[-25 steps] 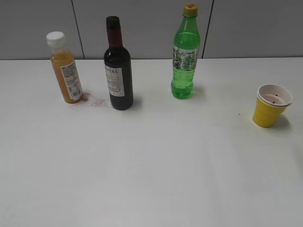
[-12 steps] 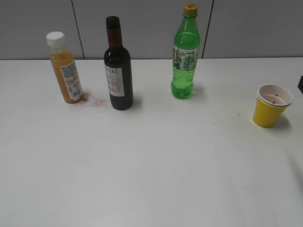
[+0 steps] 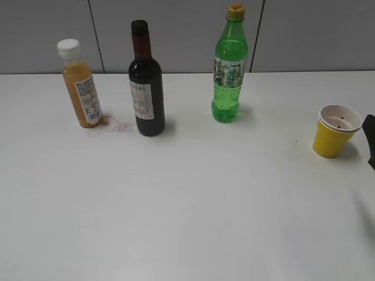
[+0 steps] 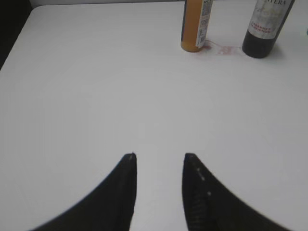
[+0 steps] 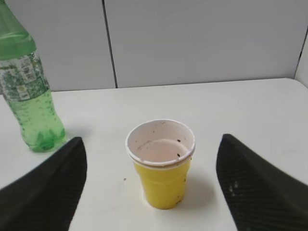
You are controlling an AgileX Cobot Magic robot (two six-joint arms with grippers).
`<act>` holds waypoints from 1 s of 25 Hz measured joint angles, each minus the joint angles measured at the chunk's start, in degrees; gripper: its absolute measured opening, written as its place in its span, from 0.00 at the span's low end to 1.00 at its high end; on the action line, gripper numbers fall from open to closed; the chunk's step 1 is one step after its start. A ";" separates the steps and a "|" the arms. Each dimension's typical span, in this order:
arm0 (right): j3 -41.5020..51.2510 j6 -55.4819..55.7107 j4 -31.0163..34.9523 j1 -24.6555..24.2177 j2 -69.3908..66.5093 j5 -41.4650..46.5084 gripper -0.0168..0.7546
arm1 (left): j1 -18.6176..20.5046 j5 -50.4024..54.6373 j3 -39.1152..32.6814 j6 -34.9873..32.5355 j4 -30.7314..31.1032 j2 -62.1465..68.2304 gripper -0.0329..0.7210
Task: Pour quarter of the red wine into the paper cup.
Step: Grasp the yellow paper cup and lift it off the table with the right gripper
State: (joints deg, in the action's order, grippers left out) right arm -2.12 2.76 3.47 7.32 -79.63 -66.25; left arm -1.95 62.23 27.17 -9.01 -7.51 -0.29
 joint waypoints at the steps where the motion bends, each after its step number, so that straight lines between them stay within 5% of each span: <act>1: -0.05 0.00 0.10 0.00 -2.97 -1.34 0.85 | 0.00 0.00 0.00 0.00 0.00 0.00 0.36; 25: -12.74 -0.23 0.84 0.00 -34.32 -3.02 0.87 | 0.00 0.00 0.00 -0.01 0.00 0.00 0.36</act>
State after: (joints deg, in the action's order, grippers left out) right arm -14.86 2.52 4.31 7.32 -113.96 -69.27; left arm -1.95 62.23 27.17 -9.01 -7.51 -0.29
